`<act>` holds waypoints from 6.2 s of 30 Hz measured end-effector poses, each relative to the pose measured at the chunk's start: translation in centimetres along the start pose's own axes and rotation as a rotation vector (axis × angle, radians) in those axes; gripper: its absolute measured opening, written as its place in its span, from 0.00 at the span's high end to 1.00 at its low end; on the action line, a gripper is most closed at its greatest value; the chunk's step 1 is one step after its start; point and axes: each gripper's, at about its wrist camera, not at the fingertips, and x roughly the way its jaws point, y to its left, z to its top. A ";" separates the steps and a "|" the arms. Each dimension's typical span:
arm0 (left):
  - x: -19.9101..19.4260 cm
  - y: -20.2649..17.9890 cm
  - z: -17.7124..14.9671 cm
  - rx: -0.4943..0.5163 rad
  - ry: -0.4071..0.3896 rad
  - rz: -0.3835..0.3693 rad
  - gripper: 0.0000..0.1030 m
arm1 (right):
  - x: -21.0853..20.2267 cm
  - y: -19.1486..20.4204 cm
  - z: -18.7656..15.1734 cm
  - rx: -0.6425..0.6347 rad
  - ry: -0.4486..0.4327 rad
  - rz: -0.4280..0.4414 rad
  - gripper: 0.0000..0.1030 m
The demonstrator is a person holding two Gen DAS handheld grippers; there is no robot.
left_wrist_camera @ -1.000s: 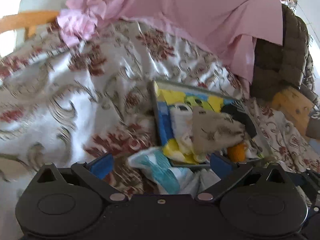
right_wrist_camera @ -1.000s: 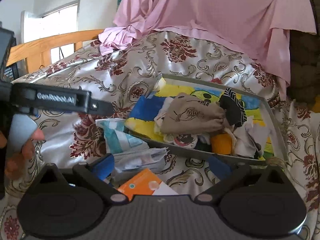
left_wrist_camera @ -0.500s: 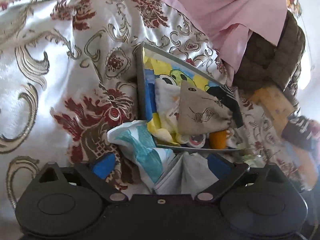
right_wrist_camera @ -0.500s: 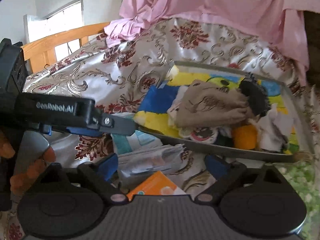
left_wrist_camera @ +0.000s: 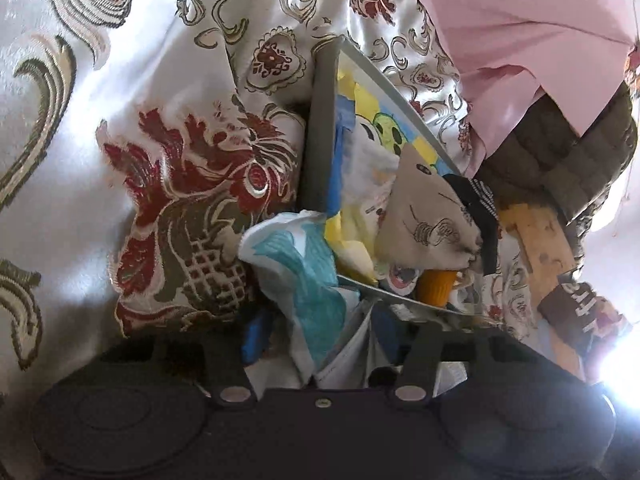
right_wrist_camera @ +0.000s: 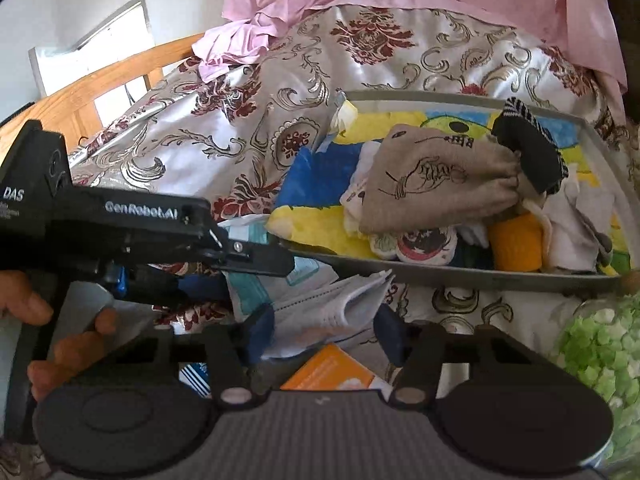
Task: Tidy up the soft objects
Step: 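Grasp the blue-patterned mask with the left tool while the right tool grasps the white mask, then carry both held masks over the tray and lower them in, then open both tools to release the masks into the tray, then lift both open tools up away from the tray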
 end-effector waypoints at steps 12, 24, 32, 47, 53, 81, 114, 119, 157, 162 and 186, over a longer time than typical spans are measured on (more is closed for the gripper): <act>-1.5 -1.5 -0.7 -0.006 -0.026 0.080 0.68 | -1.2 -0.3 -0.3 0.022 -0.019 -0.041 0.88; -7.3 -5.1 -2.1 0.095 -0.169 0.164 0.68 | -4.7 0.8 -0.4 -0.065 -0.136 -0.084 0.94; -8.9 -8.5 -2.4 0.234 -0.280 0.163 0.68 | -9.2 1.2 0.8 -0.119 -0.297 -0.115 0.94; -2.4 -16.4 6.5 0.386 -0.357 0.170 0.67 | -6.6 -6.2 10.1 0.057 -0.568 -0.087 0.94; 3.1 -17.6 9.0 0.424 -0.296 0.178 0.67 | -3.8 -10.6 10.6 0.188 -0.547 -0.074 0.94; 12.3 -17.7 9.6 0.307 -0.121 0.261 0.65 | 1.2 -17.9 7.7 0.417 -0.370 -0.144 0.91; 4.0 -19.4 6.0 0.305 -0.350 0.404 0.08 | -3.8 -15.4 7.6 0.354 -0.459 -0.187 0.14; 1.5 -20.3 4.8 0.349 -0.408 0.433 0.02 | -6.2 -14.5 7.7 0.339 -0.490 -0.202 0.06; -9.2 -23.5 -7.4 0.454 -0.559 0.439 0.01 | -19.4 -9.0 1.4 0.255 -0.569 -0.308 0.00; -10.1 -23.5 -8.2 0.462 -0.573 0.437 0.01 | -20.2 -8.6 0.2 0.244 -0.563 -0.329 0.00; -13.9 -22.4 -14.0 0.476 -0.552 0.427 0.01 | -24.7 -7.2 -6.0 0.241 -0.512 -0.391 0.00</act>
